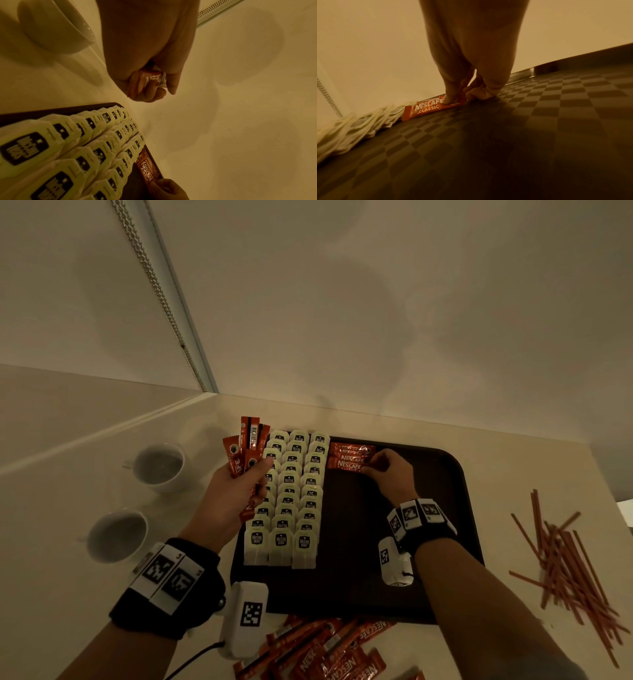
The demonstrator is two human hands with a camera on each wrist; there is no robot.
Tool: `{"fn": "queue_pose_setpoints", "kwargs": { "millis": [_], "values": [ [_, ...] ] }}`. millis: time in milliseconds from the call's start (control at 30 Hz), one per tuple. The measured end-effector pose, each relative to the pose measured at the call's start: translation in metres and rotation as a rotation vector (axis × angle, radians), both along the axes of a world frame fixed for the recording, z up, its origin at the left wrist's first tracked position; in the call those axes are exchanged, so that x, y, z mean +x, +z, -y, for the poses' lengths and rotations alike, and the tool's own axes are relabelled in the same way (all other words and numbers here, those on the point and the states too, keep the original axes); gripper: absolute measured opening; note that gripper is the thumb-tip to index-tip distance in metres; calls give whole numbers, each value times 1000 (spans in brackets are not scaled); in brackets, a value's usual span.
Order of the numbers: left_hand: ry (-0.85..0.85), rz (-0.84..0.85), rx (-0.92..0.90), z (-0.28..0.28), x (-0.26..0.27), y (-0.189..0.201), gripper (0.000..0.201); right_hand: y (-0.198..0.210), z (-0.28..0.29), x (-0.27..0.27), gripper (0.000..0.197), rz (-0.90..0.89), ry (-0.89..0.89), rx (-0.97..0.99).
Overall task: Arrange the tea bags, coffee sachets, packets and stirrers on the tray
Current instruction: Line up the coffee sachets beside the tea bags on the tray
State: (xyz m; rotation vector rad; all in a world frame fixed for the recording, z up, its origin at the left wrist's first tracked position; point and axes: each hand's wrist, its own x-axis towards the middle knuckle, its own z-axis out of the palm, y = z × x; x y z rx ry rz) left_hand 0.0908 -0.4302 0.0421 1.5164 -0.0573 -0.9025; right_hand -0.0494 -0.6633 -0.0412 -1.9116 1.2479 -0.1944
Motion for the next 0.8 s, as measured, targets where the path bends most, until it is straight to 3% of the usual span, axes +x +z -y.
{"fn": "queue_pose_setpoints", "kwargs": {
  "millis": [300,433,633,800],
  "values": [
    [4,-18,-5,0,1,1,15,-6,3,2,27,-13,-18,-63],
    [53,-109,-59,2,0,3,9,-7,3,3,32,-21,-25,-67],
    [53,-202,-104,5,1,2,19,-7,2,1,34,-5,-46,-51],
    [1,-158,-89,10,-1,6,19,18,-10,6,26,207,-20,-55]
  ]
}}
